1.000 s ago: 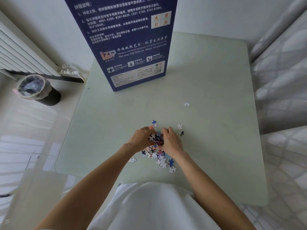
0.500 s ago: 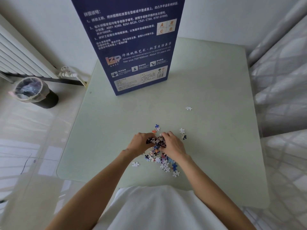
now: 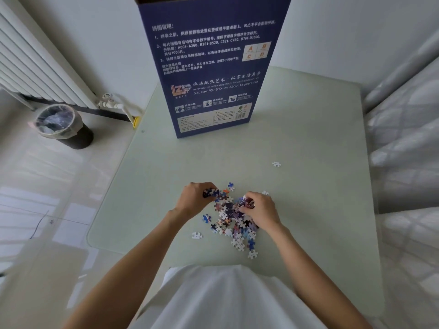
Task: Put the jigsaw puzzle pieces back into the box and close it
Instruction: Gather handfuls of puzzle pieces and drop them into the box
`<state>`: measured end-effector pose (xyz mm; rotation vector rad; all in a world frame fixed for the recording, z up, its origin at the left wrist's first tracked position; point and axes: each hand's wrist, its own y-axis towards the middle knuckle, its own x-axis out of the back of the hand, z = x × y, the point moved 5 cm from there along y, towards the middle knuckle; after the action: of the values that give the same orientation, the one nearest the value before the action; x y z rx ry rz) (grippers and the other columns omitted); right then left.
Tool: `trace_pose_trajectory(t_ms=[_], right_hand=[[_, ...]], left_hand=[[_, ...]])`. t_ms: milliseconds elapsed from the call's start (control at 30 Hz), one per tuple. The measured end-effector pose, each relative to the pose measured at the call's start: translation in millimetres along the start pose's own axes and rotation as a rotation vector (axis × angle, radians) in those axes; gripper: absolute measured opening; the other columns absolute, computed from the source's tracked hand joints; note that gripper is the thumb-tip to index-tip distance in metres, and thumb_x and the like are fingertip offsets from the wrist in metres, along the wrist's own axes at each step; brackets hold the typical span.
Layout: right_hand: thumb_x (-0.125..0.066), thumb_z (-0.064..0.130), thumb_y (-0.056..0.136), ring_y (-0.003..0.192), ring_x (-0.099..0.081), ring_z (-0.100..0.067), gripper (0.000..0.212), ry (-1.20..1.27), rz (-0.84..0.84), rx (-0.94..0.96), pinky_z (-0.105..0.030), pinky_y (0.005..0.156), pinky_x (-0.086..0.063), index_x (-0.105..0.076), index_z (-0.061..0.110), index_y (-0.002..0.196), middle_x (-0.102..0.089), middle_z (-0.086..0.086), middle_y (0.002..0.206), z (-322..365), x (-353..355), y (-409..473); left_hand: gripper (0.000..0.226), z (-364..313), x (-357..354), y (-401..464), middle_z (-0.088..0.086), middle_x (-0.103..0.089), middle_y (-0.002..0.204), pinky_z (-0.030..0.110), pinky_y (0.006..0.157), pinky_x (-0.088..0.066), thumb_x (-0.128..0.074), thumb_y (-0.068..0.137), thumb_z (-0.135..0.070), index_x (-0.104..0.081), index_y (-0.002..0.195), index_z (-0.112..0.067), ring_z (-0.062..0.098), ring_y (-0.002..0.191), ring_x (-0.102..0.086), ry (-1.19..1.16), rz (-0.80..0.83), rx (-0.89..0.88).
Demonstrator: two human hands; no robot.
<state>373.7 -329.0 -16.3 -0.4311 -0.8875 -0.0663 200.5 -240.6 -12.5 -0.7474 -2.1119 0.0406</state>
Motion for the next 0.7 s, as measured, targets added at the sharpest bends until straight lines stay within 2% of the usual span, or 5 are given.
trace_pose_trajectory(t_ms=[100,367,467,567,700], right_hand=[[-0.072,0.026,0.078,0.088,-0.058,-0.011,0.034,0.095,0.018,0.022,-0.021,0.08,-0.04,-0.064,0.01,0.107,-0.064,0.004,0.099,11,27,-2],[-0.078,0.01,0.072,0.063,-0.068,-0.008,0.015,0.437,-0.05,0.262,-0.017,0.062,-0.053,-0.063,0.014,0.074,-0.067,0.005,0.068,99,171,13],[-0.077,0.011,0.072,0.076,-0.068,-0.012,0.017,0.489,-0.105,0.374,-0.028,0.069,-0.058,-0.064,0.019,0.079,-0.069,0.007,0.08,138,224,33],[-0.075,0.018,0.075,0.096,-0.064,-0.022,0.019,0.449,-0.167,0.422,-0.04,0.076,-0.058,-0.063,0.021,0.09,-0.066,-0.004,0.104,178,268,62],[-0.075,0.019,0.076,0.094,-0.063,-0.023,0.019,0.427,-0.211,0.452,-0.043,0.08,-0.056,-0.063,0.018,0.09,-0.066,0.001,0.096,225,310,104]], left_hand=[[0.016,-25,24,-2,-0.001,-0.073,0.093,0.017,0.067,-0.041,-0.069,0.083,-0.02,-0.07,0.099,-0.017,0.015,0.081,-0.065,-0.003,-0.095,-0.114],[0.02,-116,156,9,-0.003,-0.071,0.094,0.025,0.069,-0.055,-0.073,0.079,-0.021,-0.07,0.099,-0.017,0.012,0.079,-0.066,-0.045,-0.423,-0.433],[0.021,-159,221,16,-0.007,-0.07,0.092,0.014,0.068,-0.05,-0.071,0.081,-0.021,-0.07,0.101,-0.019,0.006,0.077,-0.064,-0.031,-0.546,-0.531],[0.021,-190,282,35,-0.009,-0.067,0.096,0.004,0.07,-0.042,-0.068,0.084,-0.022,-0.069,0.105,-0.019,0.003,0.083,-0.06,0.015,-0.653,-0.548],[0.021,-196,332,78,0.0,-0.071,0.098,0.004,0.063,-0.036,-0.066,0.085,-0.022,-0.069,0.105,-0.02,0.008,0.083,-0.059,0.083,-0.731,-0.423]])
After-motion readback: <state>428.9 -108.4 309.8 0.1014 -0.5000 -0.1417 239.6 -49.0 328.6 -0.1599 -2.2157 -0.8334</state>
